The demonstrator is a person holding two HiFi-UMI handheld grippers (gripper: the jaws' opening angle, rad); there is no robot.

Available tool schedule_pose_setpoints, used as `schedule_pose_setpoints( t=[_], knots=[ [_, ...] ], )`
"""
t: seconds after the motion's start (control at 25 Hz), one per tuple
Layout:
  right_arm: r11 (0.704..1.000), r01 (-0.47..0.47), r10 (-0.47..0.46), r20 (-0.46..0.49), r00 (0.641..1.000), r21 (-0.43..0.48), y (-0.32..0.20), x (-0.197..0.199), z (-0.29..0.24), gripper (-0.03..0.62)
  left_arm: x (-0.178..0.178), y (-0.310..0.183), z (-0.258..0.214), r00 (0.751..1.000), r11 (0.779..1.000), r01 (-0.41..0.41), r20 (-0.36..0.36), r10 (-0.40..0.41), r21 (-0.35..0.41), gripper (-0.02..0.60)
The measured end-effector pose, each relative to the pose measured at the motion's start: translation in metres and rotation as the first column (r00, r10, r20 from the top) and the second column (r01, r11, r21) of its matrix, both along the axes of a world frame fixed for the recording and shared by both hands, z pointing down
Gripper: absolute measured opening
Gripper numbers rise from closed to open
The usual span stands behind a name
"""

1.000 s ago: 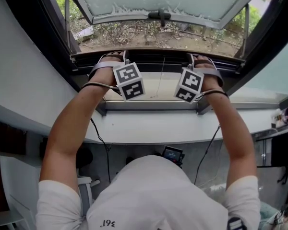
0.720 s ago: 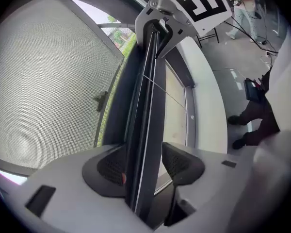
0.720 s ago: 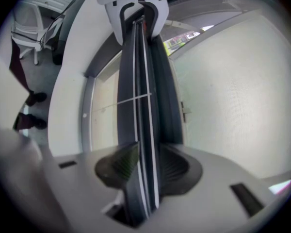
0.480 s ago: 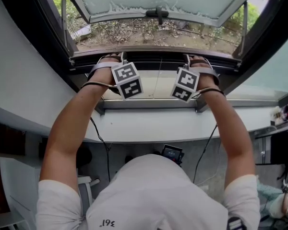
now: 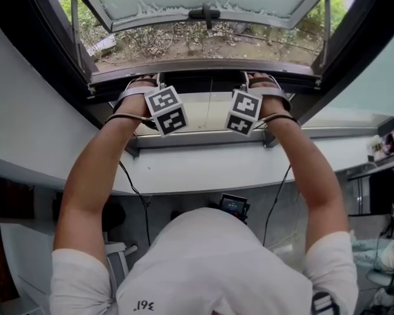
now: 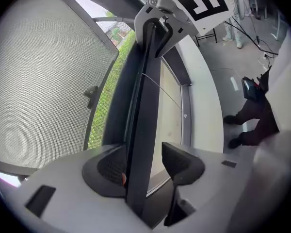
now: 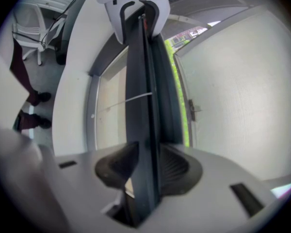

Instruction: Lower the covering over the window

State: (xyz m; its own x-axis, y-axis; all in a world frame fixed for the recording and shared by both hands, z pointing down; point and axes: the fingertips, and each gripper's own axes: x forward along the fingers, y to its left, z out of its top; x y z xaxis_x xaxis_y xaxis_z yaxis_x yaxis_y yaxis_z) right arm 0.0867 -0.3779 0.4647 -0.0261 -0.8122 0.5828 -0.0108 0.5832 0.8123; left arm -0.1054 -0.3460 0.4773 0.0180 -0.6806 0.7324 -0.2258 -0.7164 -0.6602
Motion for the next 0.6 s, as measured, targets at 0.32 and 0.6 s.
schedule_pose_setpoints(
  t=[0.32, 0.6],
  knots=[
    [1.000, -0.002, 0.002, -0.005, 1.000, -0.005, -0.0010, 0.0004, 0.0035, 0.129, 0.0006, -0.0005, 0.0035, 1.000, 1.000, -0.001, -0.002, 0.001, -0.016, 0.225],
    [1.000, -0.002, 0.002, 0.013, 1.000, 0.021, -0.0013, 0.0037, 0.0085, 0.130, 0.0038, -0.0014, 0.0077, 1.000, 1.000, -0.002, -0.006, 0.002, -0.007, 0.225]
  ],
)
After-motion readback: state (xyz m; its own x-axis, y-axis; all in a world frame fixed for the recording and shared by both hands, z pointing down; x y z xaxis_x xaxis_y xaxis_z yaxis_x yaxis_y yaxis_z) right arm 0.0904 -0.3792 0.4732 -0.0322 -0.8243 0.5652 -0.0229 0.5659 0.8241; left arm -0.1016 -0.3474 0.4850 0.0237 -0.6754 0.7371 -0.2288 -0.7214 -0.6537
